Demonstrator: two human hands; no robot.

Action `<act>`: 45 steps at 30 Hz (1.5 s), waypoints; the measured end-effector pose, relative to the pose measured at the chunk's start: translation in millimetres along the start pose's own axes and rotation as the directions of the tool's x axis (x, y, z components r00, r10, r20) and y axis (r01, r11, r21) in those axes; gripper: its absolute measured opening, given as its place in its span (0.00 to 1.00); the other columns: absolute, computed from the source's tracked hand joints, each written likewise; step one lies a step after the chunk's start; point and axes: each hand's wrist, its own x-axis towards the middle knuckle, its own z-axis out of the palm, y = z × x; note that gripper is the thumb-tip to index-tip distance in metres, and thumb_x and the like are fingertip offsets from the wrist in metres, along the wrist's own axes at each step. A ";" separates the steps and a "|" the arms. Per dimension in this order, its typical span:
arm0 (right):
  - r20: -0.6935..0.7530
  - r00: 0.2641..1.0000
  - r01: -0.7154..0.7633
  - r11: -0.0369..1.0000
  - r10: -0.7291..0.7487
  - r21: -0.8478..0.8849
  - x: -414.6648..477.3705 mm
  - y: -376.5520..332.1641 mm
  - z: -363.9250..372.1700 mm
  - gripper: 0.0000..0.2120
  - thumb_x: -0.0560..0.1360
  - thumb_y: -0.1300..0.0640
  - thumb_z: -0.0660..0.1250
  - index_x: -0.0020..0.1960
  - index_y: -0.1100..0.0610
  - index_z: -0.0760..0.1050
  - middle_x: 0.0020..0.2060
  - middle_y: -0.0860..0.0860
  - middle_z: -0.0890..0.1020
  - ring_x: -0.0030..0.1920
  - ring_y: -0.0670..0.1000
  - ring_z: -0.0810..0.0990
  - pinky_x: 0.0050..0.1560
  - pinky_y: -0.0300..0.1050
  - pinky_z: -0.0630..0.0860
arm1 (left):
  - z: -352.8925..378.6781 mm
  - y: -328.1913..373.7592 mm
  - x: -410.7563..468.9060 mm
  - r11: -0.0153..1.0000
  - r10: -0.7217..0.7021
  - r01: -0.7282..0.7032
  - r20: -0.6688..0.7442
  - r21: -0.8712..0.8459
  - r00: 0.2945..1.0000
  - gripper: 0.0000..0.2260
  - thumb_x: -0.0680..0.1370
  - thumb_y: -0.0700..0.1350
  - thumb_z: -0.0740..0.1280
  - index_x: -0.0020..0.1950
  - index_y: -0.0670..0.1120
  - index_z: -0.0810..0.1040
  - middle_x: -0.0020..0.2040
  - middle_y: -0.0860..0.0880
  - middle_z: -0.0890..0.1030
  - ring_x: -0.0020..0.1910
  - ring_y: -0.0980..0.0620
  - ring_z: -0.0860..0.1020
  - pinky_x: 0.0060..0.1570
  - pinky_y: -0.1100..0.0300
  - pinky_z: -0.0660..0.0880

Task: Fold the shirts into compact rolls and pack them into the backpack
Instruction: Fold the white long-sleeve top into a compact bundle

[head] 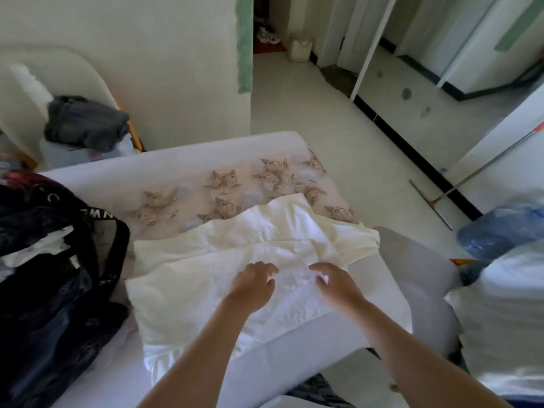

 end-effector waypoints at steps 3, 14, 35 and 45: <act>-0.229 0.971 -0.052 0.995 0.071 0.089 22.0 35.2 -47.4 0.16 0.78 0.62 0.61 0.63 0.50 0.78 0.63 0.46 0.79 0.63 0.48 0.77 0.62 0.41 0.71 | 5.0 45.5 46.2 0.998 0.050 -0.050 -0.006 -0.040 0.999 0.16 0.81 0.48 0.59 0.68 0.56 0.73 0.65 0.55 0.76 0.64 0.53 0.73 0.63 0.55 0.71; -0.124 0.992 -0.056 0.943 0.015 -0.329 123.9 151.7 -129.8 0.08 0.78 0.55 0.65 0.55 0.52 0.79 0.53 0.51 0.83 0.57 0.57 0.79 0.54 0.48 0.66 | 43.6 190.8 219.5 0.962 0.210 -0.239 0.198 0.135 0.957 0.22 0.83 0.43 0.55 0.76 0.57 0.63 0.77 0.57 0.62 0.73 0.51 0.66 0.68 0.50 0.69; 0.058 0.996 -0.077 0.959 0.064 0.274 142.2 118.4 -196.8 0.10 0.73 0.45 0.69 0.39 0.50 0.74 0.32 0.46 0.78 0.37 0.51 0.79 0.38 0.45 0.75 | 13.5 231.3 223.8 0.970 0.242 -0.241 0.011 -0.041 0.970 0.22 0.78 0.54 0.65 0.73 0.62 0.67 0.66 0.59 0.76 0.61 0.56 0.76 0.61 0.60 0.72; 0.226 0.965 -0.114 0.990 0.131 -0.089 81.3 72.3 -217.2 0.13 0.71 0.47 0.69 0.37 0.57 0.77 0.27 0.47 0.80 0.28 0.49 0.77 0.29 0.39 0.70 | -36.8 162.9 166.1 0.980 0.111 -0.148 -0.258 -0.129 0.960 0.10 0.79 0.43 0.65 0.59 0.52 0.79 0.63 0.55 0.74 0.54 0.53 0.78 0.49 0.60 0.74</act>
